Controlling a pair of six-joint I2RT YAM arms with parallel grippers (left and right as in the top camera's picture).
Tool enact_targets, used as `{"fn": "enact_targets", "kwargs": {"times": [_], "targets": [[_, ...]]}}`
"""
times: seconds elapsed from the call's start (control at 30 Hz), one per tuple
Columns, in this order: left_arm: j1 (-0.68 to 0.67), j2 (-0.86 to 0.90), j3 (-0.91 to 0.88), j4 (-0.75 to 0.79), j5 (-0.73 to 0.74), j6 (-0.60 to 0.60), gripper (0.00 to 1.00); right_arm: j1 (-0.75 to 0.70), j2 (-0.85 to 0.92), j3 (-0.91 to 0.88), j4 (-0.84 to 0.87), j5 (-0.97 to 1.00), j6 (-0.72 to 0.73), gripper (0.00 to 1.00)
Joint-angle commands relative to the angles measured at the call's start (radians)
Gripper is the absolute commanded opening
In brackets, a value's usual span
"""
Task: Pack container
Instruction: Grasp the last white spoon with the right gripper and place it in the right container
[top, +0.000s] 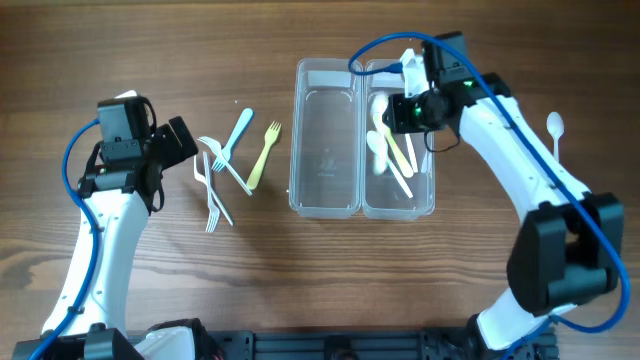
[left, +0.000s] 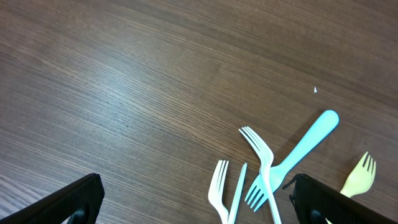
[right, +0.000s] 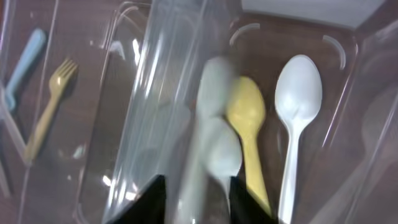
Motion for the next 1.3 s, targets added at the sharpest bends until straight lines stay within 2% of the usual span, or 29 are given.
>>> {"fn": "enact_targets", "kwargs": {"times": [0.0, 0.1, 0.2, 0.3, 0.33, 0.4, 0.53, 0.77, 0.87, 0.97, 1.1, 1.27], "targets": [[0.005, 0.002, 0.019, 0.002, -0.006, 0.006, 1.0, -0.01, -0.042, 0.016, 0.023, 0.068, 0.015, 0.47], [0.005, 0.002, 0.019, 0.002, -0.006, 0.006, 1.0, -0.107, -0.139, 0.024, 0.019, 0.242, 0.032, 0.59], [0.005, 0.002, 0.019, 0.002, -0.005, 0.006, 1.0, -0.301, -0.166, 0.024, 0.013, 0.253, 0.037, 0.62], [0.005, 0.002, 0.019, 0.002, -0.006, 0.006, 1.0, -0.545, -0.136, 0.006, 0.005, 0.253, 0.031, 0.63], [0.005, 0.002, 0.019, 0.002, -0.005, 0.006, 1.0, -0.642, -0.096, 0.003, 0.006, 0.249, -0.002, 0.62], [0.005, 0.002, 0.019, 0.002, -0.006, 0.006, 1.0, -0.741, 0.007, 0.003, 0.001, 0.2, -0.113, 0.65], [0.005, 0.002, 0.02, 0.002, -0.005, 0.006, 1.0, -0.76, 0.117, 0.003, 0.024, 0.227, -0.215, 0.7], [0.005, 0.002, 0.019, 0.002, -0.006, 0.006, 1.0, -0.777, 0.248, 0.003, 0.036, 0.14, -0.254, 0.68], [0.005, 0.002, 0.019, 0.002, -0.005, 0.006, 1.0, -0.777, 0.259, 0.003, 0.049, 0.141, -0.255, 0.6], [0.005, 0.002, 0.019, 0.002, -0.005, 0.006, 1.0, -0.777, 0.259, 0.003, 0.043, 0.14, -0.251, 0.4], [0.005, 0.002, 0.019, 0.002, -0.006, 0.006, 1.0, -0.777, 0.259, 0.003, 0.01, 0.141, -0.25, 0.33], [0.005, 0.002, 0.02, 0.002, -0.005, 0.006, 1.0, -0.777, 0.259, 0.003, -0.023, 0.156, -0.24, 0.29]]}}
